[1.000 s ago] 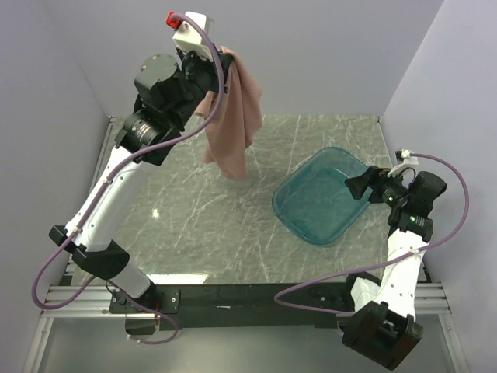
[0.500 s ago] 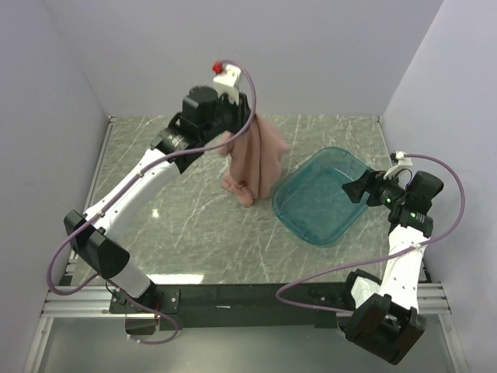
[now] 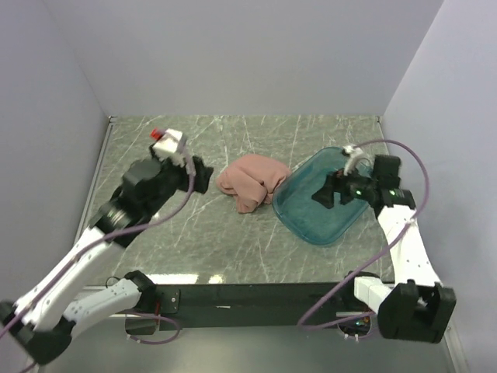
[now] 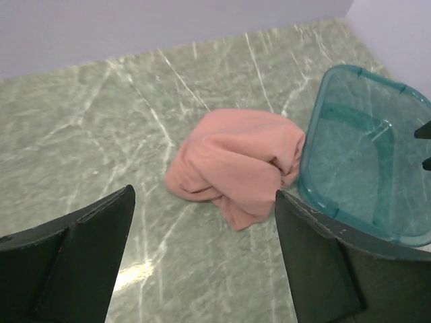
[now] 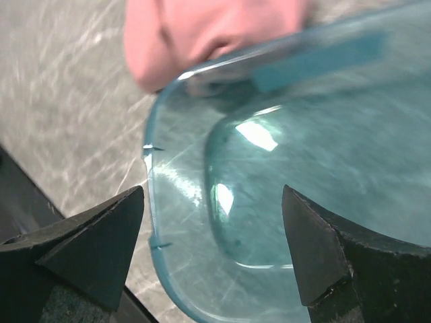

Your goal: Fold and stack the t-shirts

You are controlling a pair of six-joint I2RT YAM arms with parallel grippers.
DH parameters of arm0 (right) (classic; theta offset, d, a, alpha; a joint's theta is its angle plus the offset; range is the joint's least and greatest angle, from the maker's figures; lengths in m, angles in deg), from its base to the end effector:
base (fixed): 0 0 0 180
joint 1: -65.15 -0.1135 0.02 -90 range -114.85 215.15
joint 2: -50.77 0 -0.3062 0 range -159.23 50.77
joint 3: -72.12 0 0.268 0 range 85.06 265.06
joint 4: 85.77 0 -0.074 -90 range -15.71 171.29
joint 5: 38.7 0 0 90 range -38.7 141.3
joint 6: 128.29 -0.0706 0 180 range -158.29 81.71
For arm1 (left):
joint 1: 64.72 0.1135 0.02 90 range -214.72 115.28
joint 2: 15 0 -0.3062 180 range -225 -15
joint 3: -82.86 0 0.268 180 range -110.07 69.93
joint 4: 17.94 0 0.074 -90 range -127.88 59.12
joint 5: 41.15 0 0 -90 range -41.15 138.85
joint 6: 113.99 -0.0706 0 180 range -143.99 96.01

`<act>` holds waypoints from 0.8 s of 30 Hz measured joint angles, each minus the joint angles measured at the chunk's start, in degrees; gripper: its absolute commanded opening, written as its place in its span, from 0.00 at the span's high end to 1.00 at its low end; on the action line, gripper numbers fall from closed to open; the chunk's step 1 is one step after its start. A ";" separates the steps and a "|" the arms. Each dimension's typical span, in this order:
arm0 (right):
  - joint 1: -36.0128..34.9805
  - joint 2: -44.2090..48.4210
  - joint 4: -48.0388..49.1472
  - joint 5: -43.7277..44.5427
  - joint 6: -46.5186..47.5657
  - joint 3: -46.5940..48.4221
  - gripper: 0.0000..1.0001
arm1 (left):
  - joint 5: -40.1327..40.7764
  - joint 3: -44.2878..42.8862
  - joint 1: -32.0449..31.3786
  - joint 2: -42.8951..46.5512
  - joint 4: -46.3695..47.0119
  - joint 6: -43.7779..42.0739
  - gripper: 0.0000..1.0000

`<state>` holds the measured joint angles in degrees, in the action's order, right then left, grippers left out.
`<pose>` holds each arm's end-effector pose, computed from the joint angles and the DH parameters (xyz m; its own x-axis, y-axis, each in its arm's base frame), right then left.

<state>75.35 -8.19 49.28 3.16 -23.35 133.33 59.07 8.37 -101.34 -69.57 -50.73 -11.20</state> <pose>0.2248 0.0130 0.3042 -0.5365 -0.0783 -0.8403 -0.5784 0.7592 0.2985 0.1956 -0.1297 0.4224 -0.2736 -0.0681 -0.9594 0.3975 0.9003 -0.1773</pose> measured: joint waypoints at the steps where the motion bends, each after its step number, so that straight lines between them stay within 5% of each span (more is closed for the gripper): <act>1: -3.06 -1.49 -0.92 1.79 0.66 1.55 0.11 | 0.52 2.54 0.00 2.97 0.50 -0.24 0.10; 9: -14.80 -14.21 2.99 17.84 -10.43 10.36 0.10 | 4.33 24.28 0.00 18.84 3.67 -2.54 0.02; 19: -16.57 -38.69 7.69 36.54 -31.19 26.38 0.12 | 6.40 25.20 0.00 20.59 5.86 -3.69 0.04; 24: -18.25 -43.06 8.37 40.44 -34.93 28.33 0.11 | 6.64 25.20 0.00 20.22 5.88 -4.15 0.04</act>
<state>57.10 -51.25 57.65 43.59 -58.28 161.66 65.71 33.57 -101.34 -49.35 -44.85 -15.35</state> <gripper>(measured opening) 0.887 0.967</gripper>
